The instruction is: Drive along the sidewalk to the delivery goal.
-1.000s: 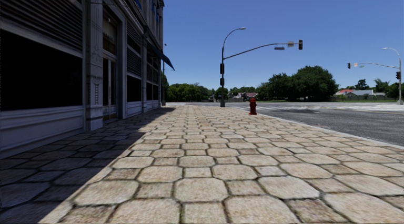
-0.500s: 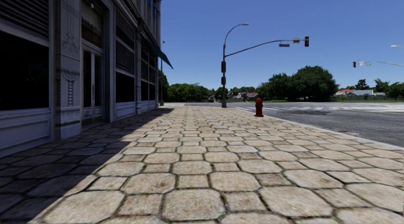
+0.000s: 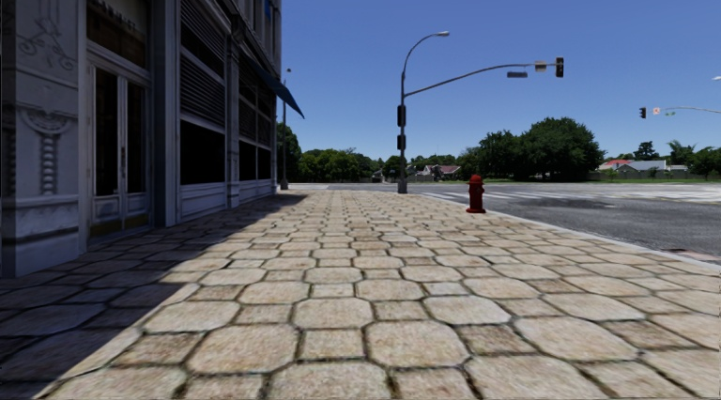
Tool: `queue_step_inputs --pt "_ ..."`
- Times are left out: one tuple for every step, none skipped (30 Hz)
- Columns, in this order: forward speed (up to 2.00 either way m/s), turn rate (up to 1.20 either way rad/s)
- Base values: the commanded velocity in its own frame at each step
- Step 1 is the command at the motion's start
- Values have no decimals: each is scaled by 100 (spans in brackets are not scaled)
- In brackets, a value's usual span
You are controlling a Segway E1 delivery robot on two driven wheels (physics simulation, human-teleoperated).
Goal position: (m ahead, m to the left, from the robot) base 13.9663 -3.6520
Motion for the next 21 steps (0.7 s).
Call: queue_step_inputs --pt "200 0" --pt "200 0" --pt "200 0" --pt "200 0" --pt "200 0" --pt "200 0" --pt "200 0" --pt "200 0" --pt "200 0" --pt "200 0" --pt "200 0" --pt "200 0" --pt "200 0" --pt "200 0" --pt "200 0" --pt "200 0" --pt "200 0" --pt "200 0" --pt "200 0" --pt "200 0" --pt "200 0"
